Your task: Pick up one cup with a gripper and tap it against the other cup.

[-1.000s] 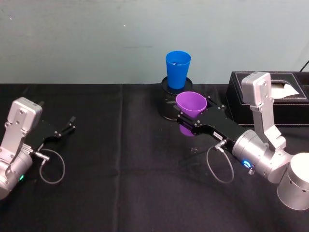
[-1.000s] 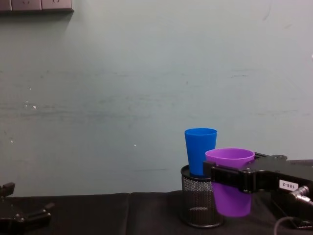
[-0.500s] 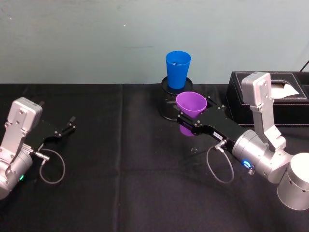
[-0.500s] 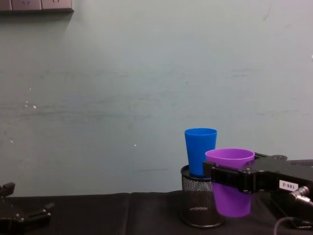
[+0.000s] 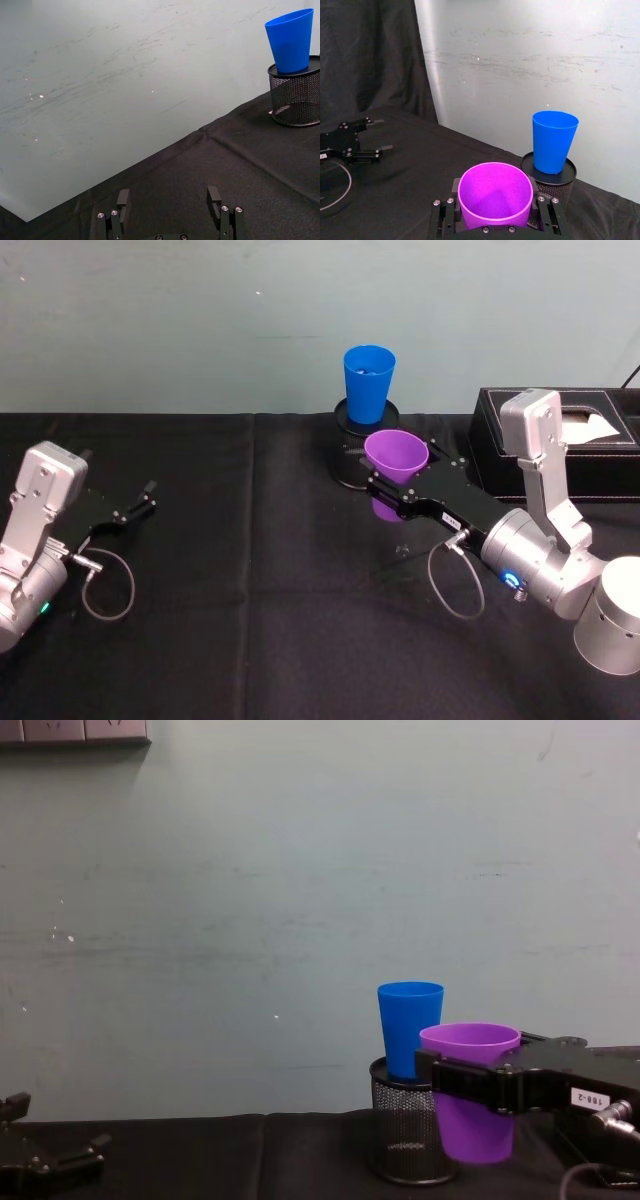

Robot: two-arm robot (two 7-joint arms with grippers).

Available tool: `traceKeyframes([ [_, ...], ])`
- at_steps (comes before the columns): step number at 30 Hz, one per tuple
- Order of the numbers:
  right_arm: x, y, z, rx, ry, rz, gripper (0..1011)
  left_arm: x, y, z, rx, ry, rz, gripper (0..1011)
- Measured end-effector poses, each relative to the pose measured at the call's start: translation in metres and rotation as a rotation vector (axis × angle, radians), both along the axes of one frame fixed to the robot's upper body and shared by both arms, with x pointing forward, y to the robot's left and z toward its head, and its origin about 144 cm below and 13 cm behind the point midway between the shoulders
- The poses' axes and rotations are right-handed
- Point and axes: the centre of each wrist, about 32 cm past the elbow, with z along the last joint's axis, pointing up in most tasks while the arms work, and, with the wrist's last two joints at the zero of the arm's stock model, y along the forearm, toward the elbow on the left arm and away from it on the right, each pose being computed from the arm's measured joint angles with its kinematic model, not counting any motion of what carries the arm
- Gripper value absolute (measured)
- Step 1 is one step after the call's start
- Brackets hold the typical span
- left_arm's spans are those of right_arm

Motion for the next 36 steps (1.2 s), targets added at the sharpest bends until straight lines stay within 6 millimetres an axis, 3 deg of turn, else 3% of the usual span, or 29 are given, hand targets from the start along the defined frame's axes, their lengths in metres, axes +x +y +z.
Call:
traceKeyframes([
  [26,0.001,0.0,-0.001,0.002,0.002,-0.001,741,0.0,0.0,0.0,0.0,0.0,0.0,1000],
  [36,0.03,-0.001,0.001,0.041,0.04,-0.037,741,0.0,0.0,0.0,0.0,0.0,0.0,1000],
])
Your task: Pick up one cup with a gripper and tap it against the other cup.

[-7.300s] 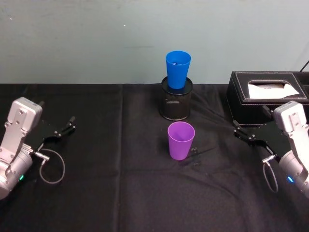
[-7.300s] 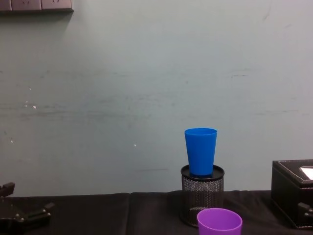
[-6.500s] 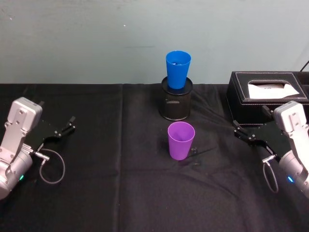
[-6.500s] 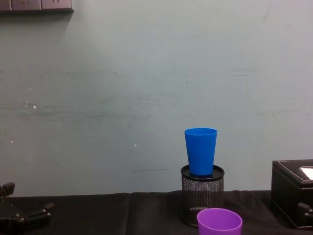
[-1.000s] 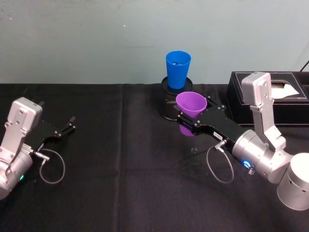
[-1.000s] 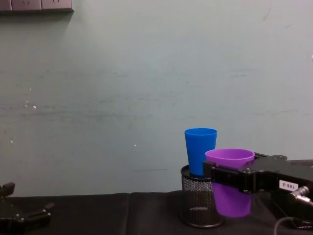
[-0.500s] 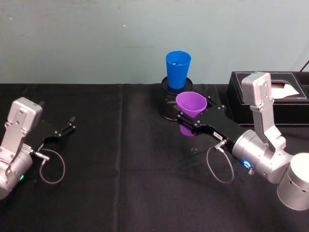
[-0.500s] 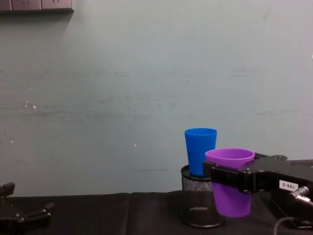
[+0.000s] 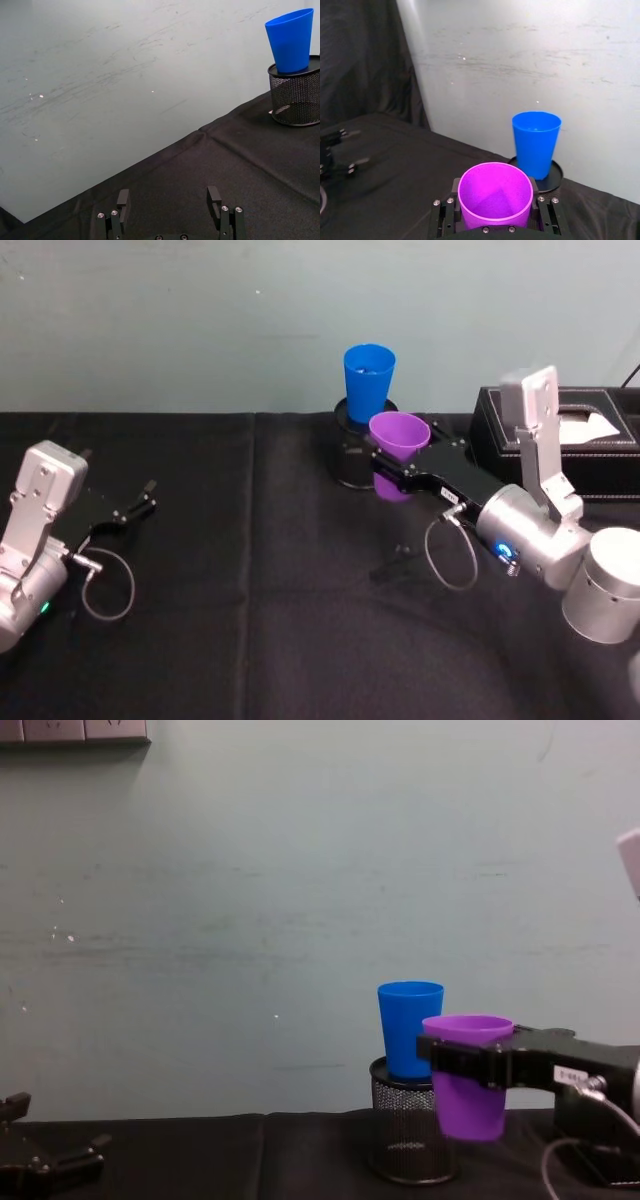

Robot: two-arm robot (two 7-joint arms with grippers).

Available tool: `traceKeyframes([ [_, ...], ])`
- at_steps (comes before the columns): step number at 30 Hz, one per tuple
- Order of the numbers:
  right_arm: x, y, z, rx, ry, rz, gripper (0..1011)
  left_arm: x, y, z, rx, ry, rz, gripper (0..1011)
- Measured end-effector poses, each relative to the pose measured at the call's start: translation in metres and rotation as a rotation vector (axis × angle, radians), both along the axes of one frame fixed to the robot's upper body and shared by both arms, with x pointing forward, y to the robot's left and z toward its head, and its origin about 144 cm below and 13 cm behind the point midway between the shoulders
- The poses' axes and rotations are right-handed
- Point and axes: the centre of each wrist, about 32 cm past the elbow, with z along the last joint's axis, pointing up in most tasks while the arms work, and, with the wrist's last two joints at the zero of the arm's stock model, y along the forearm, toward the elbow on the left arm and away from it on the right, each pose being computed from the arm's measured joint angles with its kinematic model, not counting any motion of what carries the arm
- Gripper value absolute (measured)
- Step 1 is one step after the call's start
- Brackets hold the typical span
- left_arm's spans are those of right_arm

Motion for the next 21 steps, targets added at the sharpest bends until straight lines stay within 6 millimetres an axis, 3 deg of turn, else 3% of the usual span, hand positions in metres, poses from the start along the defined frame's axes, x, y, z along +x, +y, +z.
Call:
traceKeyframes([
  [9,0.037,0.004,0.005,0.045,0.059,0.007,741,0.0,0.0,0.0,0.0,0.0,0.0,1000],
  [10,0.06,0.01,0.005,0.073,0.086,0.01,741,0.0,0.0,0.0,0.0,0.0,0.0,1000],
  [21,0.083,0.013,0.014,0.093,0.102,-0.011,741,0.0,0.0,0.0,0.0,0.0,0.0,1000],
])
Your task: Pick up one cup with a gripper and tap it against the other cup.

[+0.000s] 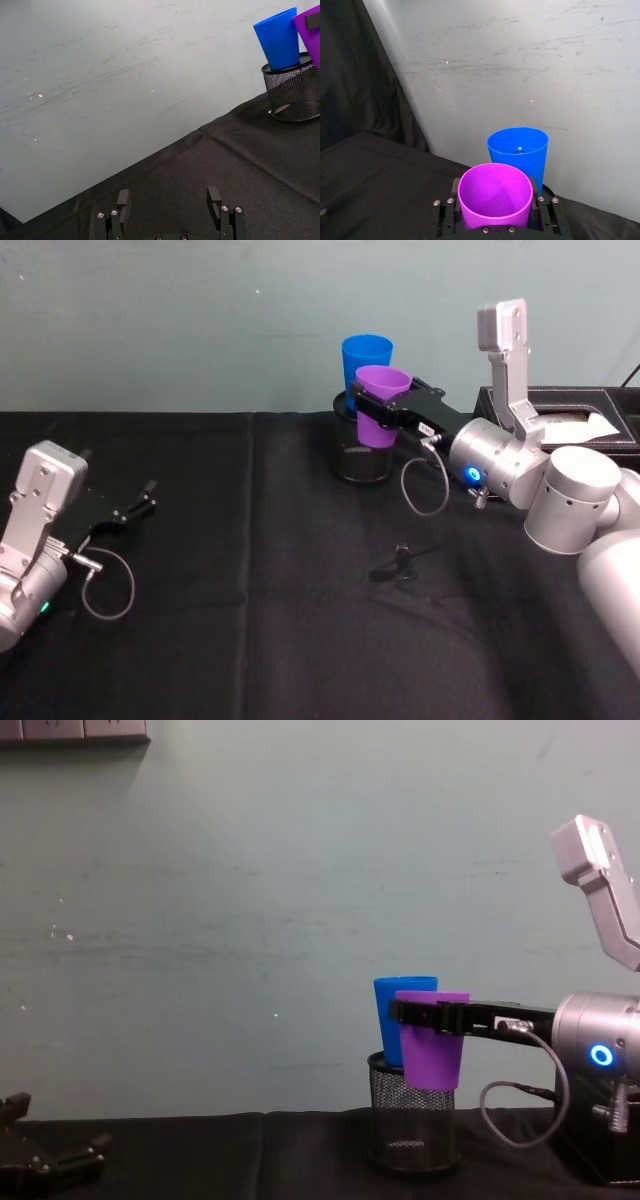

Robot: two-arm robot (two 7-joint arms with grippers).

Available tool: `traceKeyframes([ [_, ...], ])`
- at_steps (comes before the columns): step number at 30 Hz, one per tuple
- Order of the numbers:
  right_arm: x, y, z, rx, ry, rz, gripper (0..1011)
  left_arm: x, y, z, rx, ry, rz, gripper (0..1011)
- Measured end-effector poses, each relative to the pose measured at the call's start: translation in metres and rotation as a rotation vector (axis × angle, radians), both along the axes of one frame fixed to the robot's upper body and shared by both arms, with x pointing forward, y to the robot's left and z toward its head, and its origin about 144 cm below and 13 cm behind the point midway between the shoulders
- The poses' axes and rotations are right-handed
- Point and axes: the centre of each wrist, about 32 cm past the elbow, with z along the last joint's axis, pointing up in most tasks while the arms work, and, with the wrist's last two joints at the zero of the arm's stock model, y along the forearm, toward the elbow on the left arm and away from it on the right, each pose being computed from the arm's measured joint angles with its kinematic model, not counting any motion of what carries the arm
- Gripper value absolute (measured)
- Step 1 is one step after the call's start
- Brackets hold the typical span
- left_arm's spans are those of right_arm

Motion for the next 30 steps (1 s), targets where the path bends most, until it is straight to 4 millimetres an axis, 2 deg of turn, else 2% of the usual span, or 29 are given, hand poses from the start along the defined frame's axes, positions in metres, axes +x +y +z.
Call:
traceKeyframes([
  [30,0.0017,0.0009,0.0008,-0.004,0.002,-0.003,741,0.0,0.0,0.0,0.0,0.0,0.0,1000],
])
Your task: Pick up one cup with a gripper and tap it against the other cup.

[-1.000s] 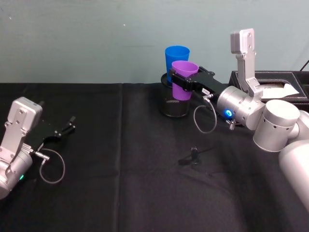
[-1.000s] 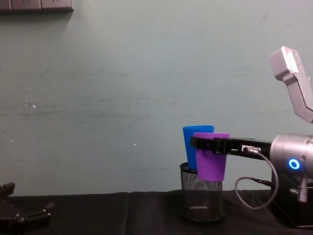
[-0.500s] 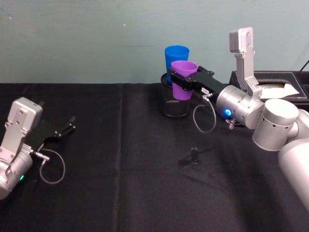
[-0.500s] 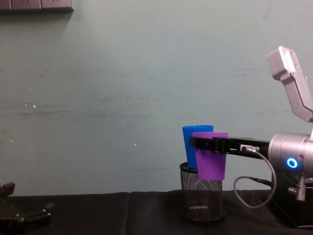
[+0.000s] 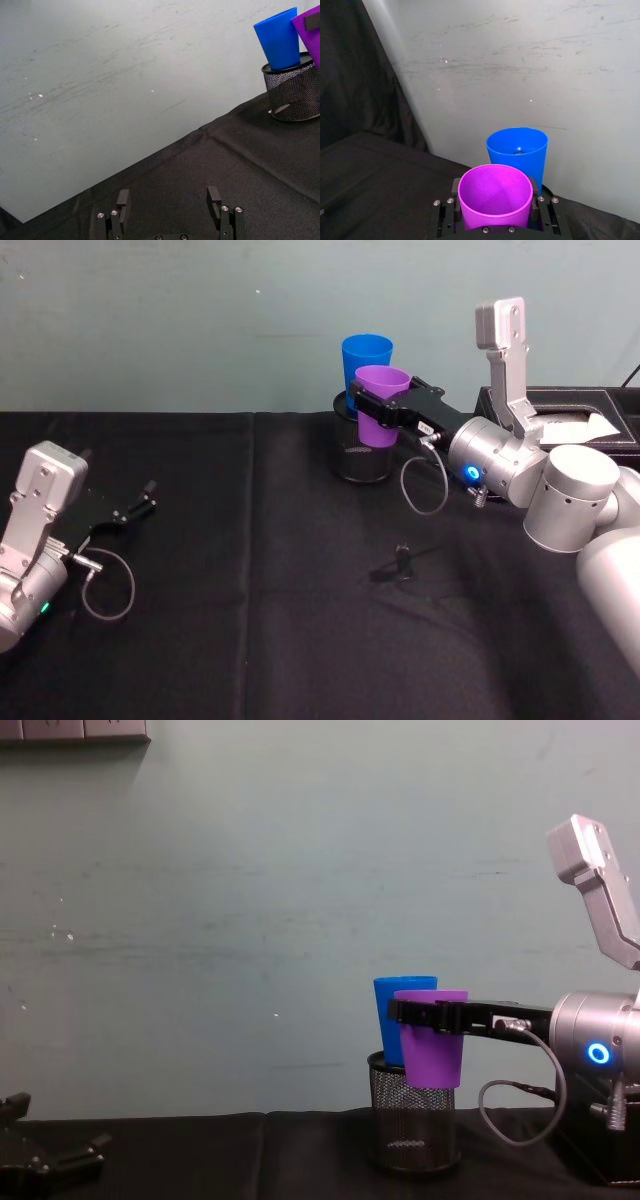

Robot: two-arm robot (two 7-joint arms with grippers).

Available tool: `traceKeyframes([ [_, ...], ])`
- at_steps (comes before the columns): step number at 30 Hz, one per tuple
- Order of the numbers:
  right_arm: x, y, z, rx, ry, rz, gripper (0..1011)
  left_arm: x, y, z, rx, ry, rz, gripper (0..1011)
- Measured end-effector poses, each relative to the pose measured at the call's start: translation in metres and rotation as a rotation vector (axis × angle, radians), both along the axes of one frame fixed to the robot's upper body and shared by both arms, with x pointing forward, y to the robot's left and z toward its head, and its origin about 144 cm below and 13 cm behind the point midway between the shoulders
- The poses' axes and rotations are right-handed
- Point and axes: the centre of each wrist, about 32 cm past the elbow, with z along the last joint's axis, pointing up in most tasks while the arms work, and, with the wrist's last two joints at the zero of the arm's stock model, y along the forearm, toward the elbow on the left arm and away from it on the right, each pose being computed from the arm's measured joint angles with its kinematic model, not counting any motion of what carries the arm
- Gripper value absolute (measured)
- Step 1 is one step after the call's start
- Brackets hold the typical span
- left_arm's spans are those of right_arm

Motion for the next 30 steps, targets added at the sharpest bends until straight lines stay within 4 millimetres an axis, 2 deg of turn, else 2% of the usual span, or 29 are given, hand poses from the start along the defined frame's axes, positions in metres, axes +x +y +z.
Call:
traceKeyframes([
  [30,-0.0003,-0.0001,-0.0001,-0.001,0.0,0.0,741,0.0,0.0,0.0,0.0,0.0,0.0,1000],
])
